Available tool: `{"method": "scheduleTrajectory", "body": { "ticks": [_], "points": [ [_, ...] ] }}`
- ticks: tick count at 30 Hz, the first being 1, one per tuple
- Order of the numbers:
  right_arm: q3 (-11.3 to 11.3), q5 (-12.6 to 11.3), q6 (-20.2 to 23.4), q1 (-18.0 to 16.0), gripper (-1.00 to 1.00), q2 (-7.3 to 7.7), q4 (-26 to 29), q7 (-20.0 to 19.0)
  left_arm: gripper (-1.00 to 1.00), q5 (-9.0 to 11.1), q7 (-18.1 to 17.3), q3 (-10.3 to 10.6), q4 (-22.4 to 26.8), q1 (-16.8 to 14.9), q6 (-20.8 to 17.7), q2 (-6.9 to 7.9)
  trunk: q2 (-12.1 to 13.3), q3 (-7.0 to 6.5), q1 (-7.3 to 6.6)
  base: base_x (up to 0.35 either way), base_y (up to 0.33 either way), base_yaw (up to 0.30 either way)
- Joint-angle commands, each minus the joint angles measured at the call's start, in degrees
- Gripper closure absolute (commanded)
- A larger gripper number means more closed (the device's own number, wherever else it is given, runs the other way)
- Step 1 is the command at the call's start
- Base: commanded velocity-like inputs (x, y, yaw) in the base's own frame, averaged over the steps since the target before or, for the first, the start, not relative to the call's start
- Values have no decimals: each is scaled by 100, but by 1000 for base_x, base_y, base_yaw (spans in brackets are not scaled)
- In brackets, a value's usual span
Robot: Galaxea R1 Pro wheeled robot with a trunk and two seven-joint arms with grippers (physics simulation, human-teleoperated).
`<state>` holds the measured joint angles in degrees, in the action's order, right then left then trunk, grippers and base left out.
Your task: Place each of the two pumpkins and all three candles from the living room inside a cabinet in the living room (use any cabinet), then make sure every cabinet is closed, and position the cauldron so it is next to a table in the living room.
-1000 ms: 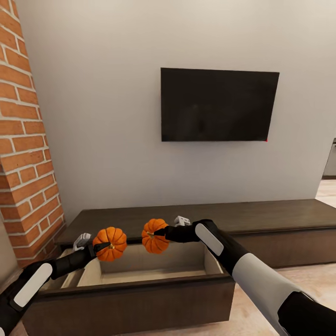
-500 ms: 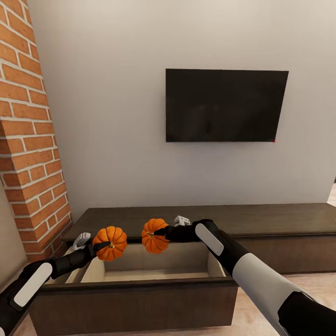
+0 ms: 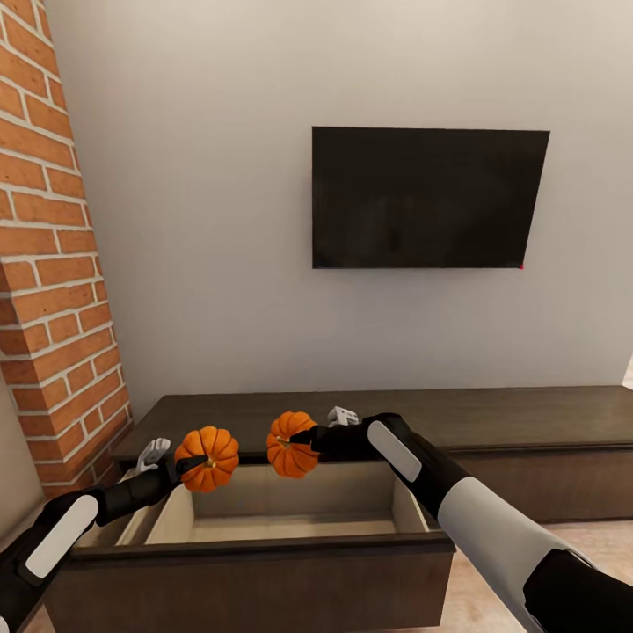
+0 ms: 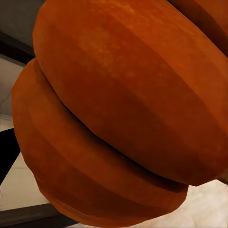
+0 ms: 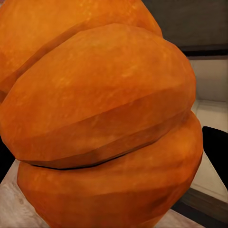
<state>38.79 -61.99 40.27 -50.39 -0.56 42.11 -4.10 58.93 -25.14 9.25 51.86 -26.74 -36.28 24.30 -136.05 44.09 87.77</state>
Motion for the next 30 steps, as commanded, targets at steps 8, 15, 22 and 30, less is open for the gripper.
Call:
{"method": "scheduleTrajectory", "body": {
  "ticks": [8,15,22,30],
  "points": [
    [6,20,24,-6,100,3,-1,-22,100,33,9,16,0,-4,-19,5,-3,6,-1,1,-1,0],
    [-18,20,95,-6,100,3,-17,-1,100,31,9,21,-33,-4,-19,5,-3,6,-1,0,-129,0],
    [-21,20,113,-6,100,0,-37,34,100,31,13,25,-35,-6,-19,5,-3,6,-1,0,-16,0],
    [-35,15,266,-6,100,3,-295,314,100,31,26,34,-44,-5,-19,5,-3,6,-1,0,0,0]
  ]
}}
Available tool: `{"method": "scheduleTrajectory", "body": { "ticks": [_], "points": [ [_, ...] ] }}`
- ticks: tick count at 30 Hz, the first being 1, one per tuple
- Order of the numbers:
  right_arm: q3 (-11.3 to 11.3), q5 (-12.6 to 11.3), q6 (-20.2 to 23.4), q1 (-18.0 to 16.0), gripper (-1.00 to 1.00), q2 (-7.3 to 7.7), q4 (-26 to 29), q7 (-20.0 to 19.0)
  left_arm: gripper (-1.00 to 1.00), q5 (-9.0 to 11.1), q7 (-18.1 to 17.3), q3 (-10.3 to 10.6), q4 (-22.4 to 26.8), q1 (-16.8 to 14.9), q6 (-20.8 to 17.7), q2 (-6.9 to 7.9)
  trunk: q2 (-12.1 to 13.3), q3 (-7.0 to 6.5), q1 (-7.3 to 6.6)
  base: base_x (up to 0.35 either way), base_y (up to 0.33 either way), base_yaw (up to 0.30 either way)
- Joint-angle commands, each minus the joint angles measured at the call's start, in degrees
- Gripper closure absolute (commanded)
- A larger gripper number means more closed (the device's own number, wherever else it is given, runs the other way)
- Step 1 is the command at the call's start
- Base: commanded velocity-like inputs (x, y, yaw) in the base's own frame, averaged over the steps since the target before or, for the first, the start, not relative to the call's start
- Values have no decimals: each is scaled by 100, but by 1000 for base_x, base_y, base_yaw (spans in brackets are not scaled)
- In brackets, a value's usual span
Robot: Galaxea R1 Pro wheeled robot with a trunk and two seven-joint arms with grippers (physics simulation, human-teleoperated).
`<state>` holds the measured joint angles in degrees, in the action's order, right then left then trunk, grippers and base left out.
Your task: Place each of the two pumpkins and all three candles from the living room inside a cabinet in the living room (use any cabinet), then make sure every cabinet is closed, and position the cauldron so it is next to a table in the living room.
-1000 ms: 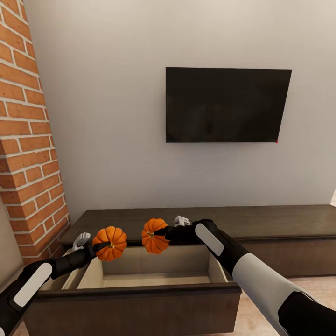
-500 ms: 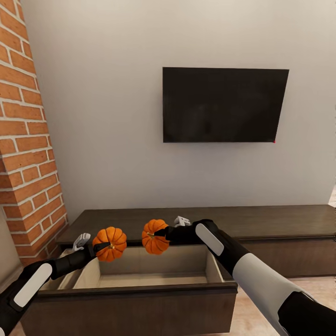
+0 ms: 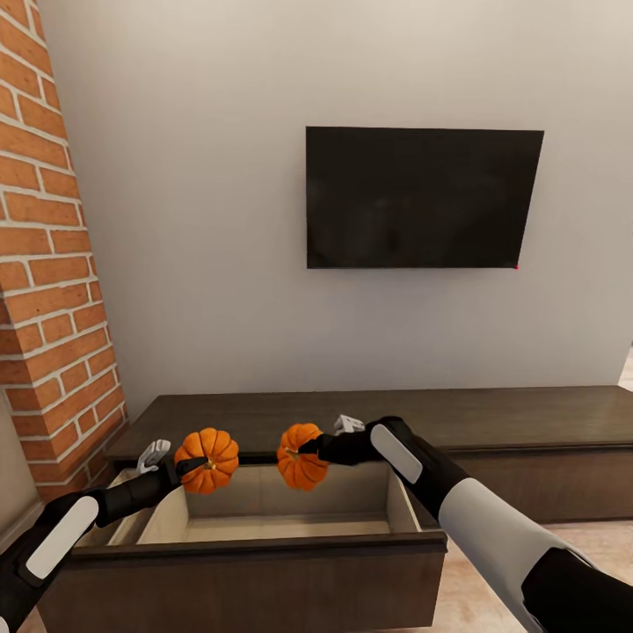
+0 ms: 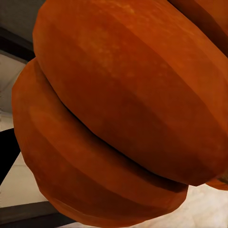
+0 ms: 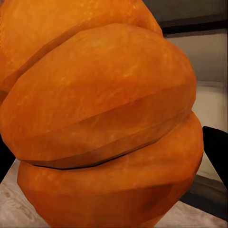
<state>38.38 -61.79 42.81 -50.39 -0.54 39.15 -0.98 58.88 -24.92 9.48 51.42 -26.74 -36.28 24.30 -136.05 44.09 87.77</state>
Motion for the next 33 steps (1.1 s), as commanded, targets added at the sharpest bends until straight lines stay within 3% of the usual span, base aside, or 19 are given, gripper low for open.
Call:
{"method": "scheduleTrajectory", "body": {
  "ticks": [1,33],
  "points": [
    [5,-5,17,-6,100,1,-7,8,100,36,5,12,-1,-5,-20,5,-3,6,-1,0,-6,0],
    [5,0,-43,-6,100,2,-33,-5,100,44,6,-6,-6,-5,-29,5,-3,6,-1,31,-34,0]
  ]
}}
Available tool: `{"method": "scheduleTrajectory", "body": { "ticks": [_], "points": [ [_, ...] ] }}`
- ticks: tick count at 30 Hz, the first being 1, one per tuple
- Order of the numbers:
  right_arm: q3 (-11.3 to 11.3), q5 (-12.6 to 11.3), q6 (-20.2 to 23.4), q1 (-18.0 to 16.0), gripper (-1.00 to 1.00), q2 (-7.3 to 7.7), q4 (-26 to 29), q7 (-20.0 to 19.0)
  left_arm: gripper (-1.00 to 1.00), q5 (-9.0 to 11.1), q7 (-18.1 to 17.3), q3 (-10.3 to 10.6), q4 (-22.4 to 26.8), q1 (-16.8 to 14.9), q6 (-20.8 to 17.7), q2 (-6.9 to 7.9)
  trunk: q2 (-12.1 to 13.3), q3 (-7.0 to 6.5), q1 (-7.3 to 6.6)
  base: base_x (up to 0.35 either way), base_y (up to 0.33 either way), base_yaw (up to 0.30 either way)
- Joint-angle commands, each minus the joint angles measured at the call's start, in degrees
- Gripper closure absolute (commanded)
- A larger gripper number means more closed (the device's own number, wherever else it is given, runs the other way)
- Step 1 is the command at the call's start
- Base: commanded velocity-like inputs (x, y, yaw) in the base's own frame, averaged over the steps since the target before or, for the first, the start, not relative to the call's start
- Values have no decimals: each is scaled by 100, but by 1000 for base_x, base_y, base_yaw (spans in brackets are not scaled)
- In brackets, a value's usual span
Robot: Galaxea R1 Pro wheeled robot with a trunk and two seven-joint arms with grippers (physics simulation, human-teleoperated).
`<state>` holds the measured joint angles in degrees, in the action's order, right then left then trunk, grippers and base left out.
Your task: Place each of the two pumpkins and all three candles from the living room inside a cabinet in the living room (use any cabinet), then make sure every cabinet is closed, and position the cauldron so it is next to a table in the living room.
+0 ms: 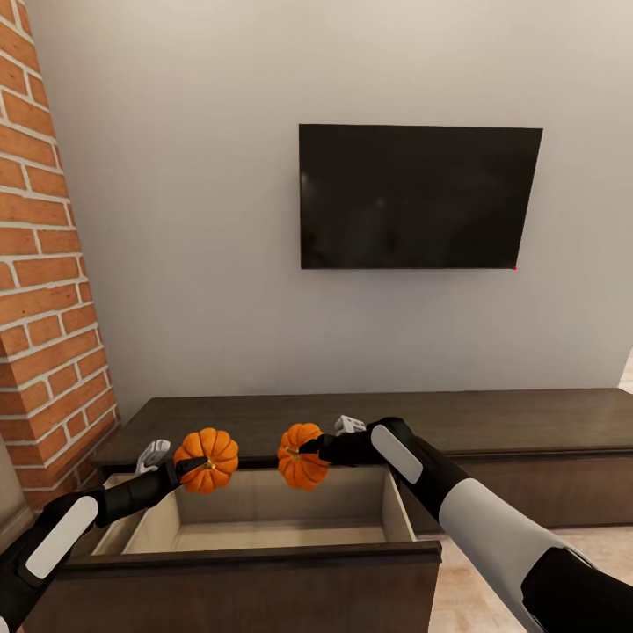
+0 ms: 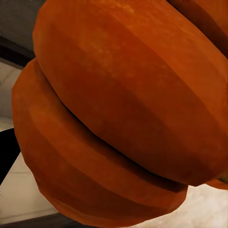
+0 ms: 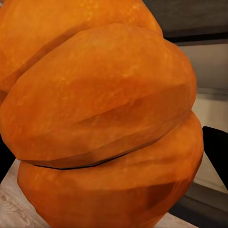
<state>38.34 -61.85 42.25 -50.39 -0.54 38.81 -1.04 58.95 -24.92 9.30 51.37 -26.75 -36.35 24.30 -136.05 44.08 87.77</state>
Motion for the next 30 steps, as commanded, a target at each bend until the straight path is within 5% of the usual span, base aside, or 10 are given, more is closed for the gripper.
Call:
{"method": "scheduleTrajectory", "body": {
  "ticks": [1,30],
  "points": [
    [13,7,9,-6,100,1,2,-3,100,38,3,8,-2,-4,-21,5,-3,7,-1,0,0,0],
    [38,7,2,-6,100,-5,3,-13,100,47,-38,1,4,-2,-21,12,-719,330,391,0,0,0]
  ]
}}
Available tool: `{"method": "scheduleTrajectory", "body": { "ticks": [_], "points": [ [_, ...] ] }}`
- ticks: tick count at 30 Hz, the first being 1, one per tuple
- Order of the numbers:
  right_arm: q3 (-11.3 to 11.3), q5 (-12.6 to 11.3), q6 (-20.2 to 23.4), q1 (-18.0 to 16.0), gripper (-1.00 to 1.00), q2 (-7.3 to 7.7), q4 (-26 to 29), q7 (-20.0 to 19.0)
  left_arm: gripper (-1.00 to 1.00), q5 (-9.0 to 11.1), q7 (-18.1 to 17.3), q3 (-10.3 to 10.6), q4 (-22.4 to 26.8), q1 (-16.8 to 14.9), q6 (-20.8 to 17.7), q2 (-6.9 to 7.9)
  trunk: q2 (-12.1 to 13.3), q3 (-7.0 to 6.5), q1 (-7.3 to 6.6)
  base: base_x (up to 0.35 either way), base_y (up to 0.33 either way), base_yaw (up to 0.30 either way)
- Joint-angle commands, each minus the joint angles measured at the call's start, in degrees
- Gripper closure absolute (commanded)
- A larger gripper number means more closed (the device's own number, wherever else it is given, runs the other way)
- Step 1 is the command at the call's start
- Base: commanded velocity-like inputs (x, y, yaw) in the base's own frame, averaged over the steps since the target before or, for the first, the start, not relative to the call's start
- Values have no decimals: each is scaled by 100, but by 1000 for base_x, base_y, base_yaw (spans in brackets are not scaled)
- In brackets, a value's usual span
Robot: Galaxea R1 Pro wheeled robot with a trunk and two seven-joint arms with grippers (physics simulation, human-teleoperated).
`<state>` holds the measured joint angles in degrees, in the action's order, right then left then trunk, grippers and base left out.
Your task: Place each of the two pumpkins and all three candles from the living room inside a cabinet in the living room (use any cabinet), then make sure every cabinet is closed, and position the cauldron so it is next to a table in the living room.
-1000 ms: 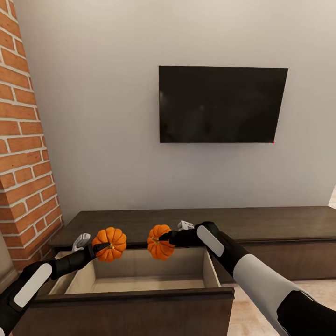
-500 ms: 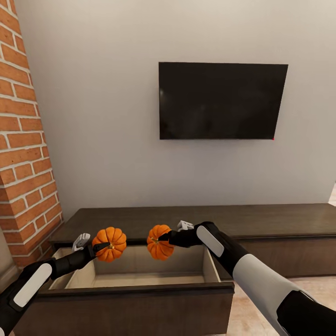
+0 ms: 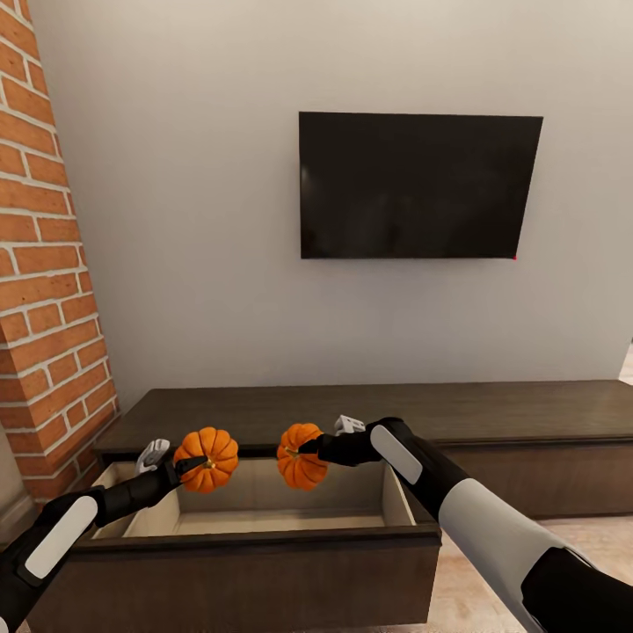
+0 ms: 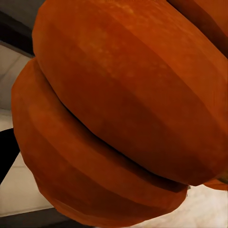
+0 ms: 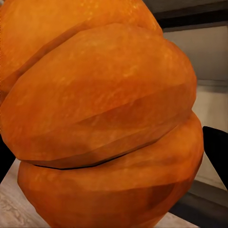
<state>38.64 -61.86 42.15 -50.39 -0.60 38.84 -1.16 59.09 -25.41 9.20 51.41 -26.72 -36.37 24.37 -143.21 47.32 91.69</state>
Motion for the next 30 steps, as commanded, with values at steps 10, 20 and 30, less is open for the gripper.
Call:
{"method": "scheduleTrajectory", "body": {
  "ticks": [10,20,30],
  "points": [
    [3,7,-4,-6,100,2,7,16,100,29,22,13,1,-4,-19,4,-12,162,17,0,0,0],
    [-12,7,-72,-6,100,7,9,13,100,23,45,34,9,-6,-19,-1,-12,162,17,0,0,0],
    [10,7,-80,-6,100,5,8,42,100,23,53,38,9,-6,-19,2,-12,162,17,0,0,0]
  ]
}}
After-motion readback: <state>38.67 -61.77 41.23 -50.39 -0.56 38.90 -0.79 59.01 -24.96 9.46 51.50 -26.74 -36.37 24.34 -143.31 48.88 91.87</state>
